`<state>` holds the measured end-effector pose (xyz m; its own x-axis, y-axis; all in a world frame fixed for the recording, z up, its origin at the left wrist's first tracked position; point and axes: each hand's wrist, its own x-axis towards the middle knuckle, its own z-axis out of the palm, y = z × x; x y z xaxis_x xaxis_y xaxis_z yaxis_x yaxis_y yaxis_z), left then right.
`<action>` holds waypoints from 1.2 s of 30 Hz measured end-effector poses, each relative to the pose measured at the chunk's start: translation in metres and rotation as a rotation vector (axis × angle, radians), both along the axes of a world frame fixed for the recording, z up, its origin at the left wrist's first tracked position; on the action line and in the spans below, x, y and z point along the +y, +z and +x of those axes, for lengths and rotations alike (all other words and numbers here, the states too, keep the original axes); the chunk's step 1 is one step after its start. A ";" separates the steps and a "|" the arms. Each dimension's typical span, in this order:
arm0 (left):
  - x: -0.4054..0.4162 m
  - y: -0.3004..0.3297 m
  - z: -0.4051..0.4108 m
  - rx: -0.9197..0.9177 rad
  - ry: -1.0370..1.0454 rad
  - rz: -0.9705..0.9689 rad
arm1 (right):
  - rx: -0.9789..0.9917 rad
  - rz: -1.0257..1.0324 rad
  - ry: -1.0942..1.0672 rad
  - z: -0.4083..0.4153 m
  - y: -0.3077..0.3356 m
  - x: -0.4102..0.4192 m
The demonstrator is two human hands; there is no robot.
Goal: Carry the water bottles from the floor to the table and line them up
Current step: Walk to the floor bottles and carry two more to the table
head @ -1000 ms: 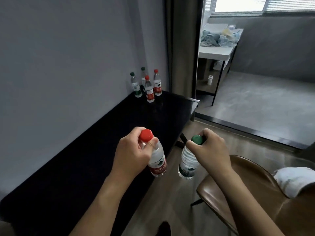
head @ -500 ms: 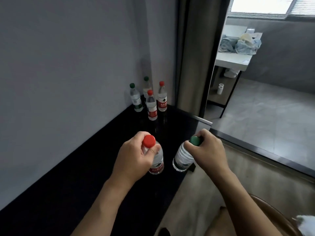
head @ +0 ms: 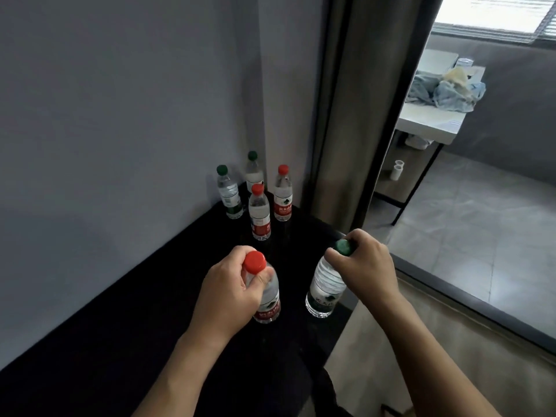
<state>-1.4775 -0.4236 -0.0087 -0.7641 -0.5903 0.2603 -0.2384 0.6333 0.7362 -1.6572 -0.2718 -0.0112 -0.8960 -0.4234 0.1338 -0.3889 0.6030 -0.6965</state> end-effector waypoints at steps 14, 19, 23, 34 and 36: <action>-0.028 -0.065 -0.177 -0.268 0.234 0.019 | -0.111 0.241 0.325 -0.197 -0.057 -0.095; -0.042 -0.089 -0.211 -0.352 0.294 0.029 | -0.153 0.281 0.419 -0.227 -0.078 -0.122; -0.045 -0.099 -0.225 -0.418 0.302 0.040 | -0.143 0.295 0.442 -0.237 -0.087 -0.134; -0.051 -0.083 -0.210 -0.443 0.266 0.068 | 0.246 0.229 0.381 -0.224 -0.061 -0.131; -0.048 -0.074 -0.196 -0.378 0.340 -0.001 | 0.301 0.120 0.434 -0.214 -0.046 -0.135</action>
<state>-1.6740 -0.4719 -0.0831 -0.5698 -0.8218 0.0033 -0.6811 0.4745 0.5576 -1.8708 -0.4064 -0.0573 -0.5646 -0.7744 0.2855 -0.7918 0.4106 -0.4523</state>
